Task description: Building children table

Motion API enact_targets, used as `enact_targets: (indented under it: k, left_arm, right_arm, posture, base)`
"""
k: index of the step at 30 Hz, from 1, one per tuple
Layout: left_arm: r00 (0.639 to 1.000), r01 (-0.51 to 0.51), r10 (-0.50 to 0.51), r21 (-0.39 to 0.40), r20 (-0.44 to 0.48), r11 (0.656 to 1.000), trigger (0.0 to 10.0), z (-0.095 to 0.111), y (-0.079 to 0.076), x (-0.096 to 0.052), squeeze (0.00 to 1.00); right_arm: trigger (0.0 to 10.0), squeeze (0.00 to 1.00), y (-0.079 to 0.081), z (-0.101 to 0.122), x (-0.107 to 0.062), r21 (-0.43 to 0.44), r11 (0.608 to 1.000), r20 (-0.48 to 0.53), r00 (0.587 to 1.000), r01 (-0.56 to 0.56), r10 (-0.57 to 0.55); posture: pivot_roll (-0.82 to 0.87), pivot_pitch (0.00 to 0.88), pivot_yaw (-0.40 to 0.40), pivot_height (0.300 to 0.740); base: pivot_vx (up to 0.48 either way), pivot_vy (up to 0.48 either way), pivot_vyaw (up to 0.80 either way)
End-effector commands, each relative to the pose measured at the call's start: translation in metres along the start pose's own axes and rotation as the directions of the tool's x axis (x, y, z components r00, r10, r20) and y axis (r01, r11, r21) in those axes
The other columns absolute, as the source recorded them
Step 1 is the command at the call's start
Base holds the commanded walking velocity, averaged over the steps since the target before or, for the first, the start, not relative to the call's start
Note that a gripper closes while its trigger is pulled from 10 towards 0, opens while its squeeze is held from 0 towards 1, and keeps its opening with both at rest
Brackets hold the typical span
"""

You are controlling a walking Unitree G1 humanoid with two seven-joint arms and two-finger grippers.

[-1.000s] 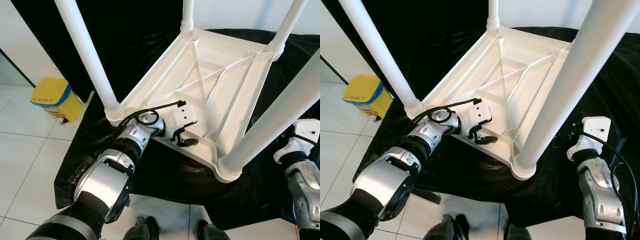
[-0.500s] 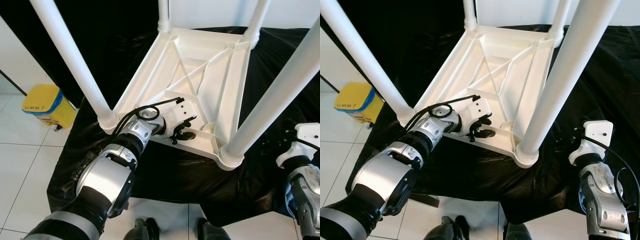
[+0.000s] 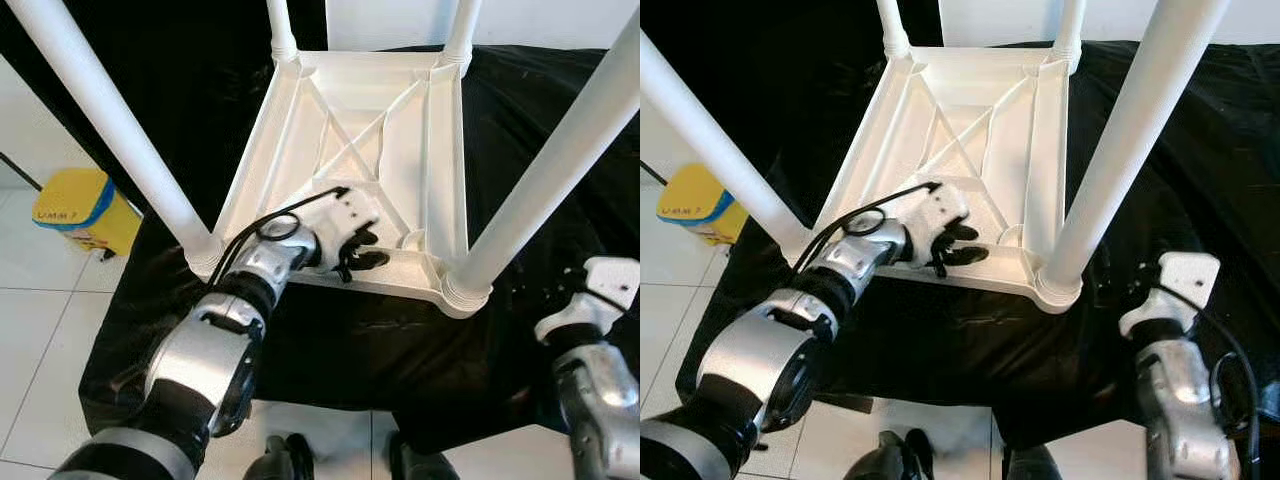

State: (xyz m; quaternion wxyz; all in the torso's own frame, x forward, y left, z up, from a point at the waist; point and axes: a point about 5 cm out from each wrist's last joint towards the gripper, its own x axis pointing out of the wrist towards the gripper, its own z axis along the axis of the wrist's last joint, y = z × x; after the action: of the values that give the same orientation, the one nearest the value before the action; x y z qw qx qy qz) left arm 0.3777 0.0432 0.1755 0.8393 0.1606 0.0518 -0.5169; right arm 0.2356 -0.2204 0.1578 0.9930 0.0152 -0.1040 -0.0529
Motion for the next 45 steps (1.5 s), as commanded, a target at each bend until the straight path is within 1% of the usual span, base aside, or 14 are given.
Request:
enact_targets:
  k: [1,6,7,9,10,13,14,21,22,25,29,34,38,45]
  left_arm:
    - [0.914,-0.393,0.393,-0.018,0.101,0.919,10.0,0.003,0.023,-0.015,0.0]
    - [0.914,-0.368,0.366,-0.026,0.174,0.93,10.0,0.006,0.019,-0.019,0.0]
    - [0.891,-0.402,0.404,-0.052,0.209,0.914,10.0,0.004,0.021,-0.03,0.0]
    - [0.881,-0.413,0.419,-0.075,0.221,0.908,10.0,0.003,0.022,-0.035,0.0]
    - [0.869,-0.431,0.438,-0.083,0.233,0.899,10.0,0.002,0.023,-0.042,0.0]
    - [0.862,-0.44,0.447,-0.086,0.241,0.894,10.0,0.002,0.022,-0.046,0.0]
    - [0.842,-0.467,0.474,-0.091,0.257,0.879,10.0,0.0,0.02,-0.06,0.0]
    - [0.832,-0.48,0.484,-0.087,0.27,0.873,10.0,-0.003,0.011,-0.074,0.0]
    - [0.833,-0.48,0.484,-0.083,0.269,0.873,10.0,-0.005,0.004,-0.08,0.0]
    - [0.836,-0.475,0.479,-0.085,0.266,0.876,10.0,-0.007,-0.004,-0.086,0.0]
    - [0.87,-0.42,0.424,-0.071,0.25,0.905,10.0,-0.008,-0.032,-0.098,0.0]
    - [0.882,-0.4,0.403,-0.065,0.245,0.914,10.0,-0.007,-0.04,-0.1,0.0]
    - [0.901,-0.36,0.365,-0.067,0.233,0.931,10.0,-0.005,-0.055,-0.104,0.0]
    - [0.924,-0.309,0.311,-0.047,0.221,0.95,10.0,-0.005,-0.066,-0.102,0.0]
  right_arm:
    - [10.0,0.0,0.008,0.0,-0.006,-0.001,1.0,0.005,1.0,-0.009,0.009]
    - [10.0,0.0,0.01,0.0,-0.009,0.006,1.0,-0.004,1.0,-0.03,0.03]
    - [10.0,0.7,0.01,0.0,-0.014,-0.009,0.999,-0.017,0.998,-0.053,0.053]
    - [10.0,0.7,0.009,0.0,-0.016,-0.009,0.998,-0.022,0.998,-0.06,0.06]
    - [10.0,1.0,0.008,0.0,-0.018,-0.014,0.997,-0.023,0.997,-0.075,0.075]
    - [10.0,1.0,0.007,0.001,-0.019,-0.016,0.996,-0.022,0.996,-0.084,0.084]
    - [10.0,1.0,0.006,0.003,-0.023,-0.025,0.992,-0.028,0.992,-0.121,0.12]
    - [10.0,1.0,0.006,0.004,-0.027,-0.041,0.986,-0.039,0.986,-0.162,0.161]
    - [10.0,0.0,0.007,0.006,-0.03,-0.044,0.978,-0.042,0.978,-0.206,0.204]
    - [10.0,0.0,0.009,0.007,-0.034,-0.043,0.966,-0.049,0.966,-0.256,0.254]
    - [10.0,0.0,0.011,0.007,-0.043,-0.023,0.917,-0.093,0.914,-0.399,0.396]
    - [10.0,0.0,0.013,0.006,-0.044,-0.015,0.886,-0.115,0.881,-0.464,0.459]
    - [10.0,0.0,0.02,0.003,-0.045,0.034,0.823,-0.14,0.813,-0.567,0.566]
    - [10.0,0.0,0.025,0.001,-0.033,-0.006,0.806,-0.129,0.8,-0.592,0.586]
  posture:
    - [-0.2,0.16,0.039,0.74]
    - [-0.19,0.158,0.031,0.74]
    - [-0.18,0.157,0.023,0.74]
    - [-0.18,0.156,0.017,0.74]
    - [-0.17,0.155,0.012,0.74]
    - [-0.17,0.154,0.011,0.74]
    - [-0.16,0.148,0.003,0.74]
    - [-0.15,0.144,0.001,0.74]
    - [-0.15,0.141,0.001,0.74]
    - [-0.15,0.138,0.004,0.74]
    - [-0.14,0.13,0.01,0.74]
    - [-0.14,0.126,0.012,0.74]
    - [-0.13,0.101,0.026,0.74]
    - [-0.12,0.086,0.027,0.74]
  base:
    - [0.0,0.0,0.0]
    - [0.0,0.0,0.0]
    - [0.0,0.0,0.0]
    - [0.0,0.0,0.0]
    - [0.0,0.0,0.0]
    - [0.0,0.0,0.0]
    - [0.0,0.0,0.0]
    - [0.0,0.0,0.0]
    - [0.0,0.0,0.0]
    - [0.0,0.0,0.0]
    - [0.0,0.0,0.0]
    - [0.0,0.0,0.0]
    - [0.0,0.0,0.0]
    - [0.0,0.0,0.0]
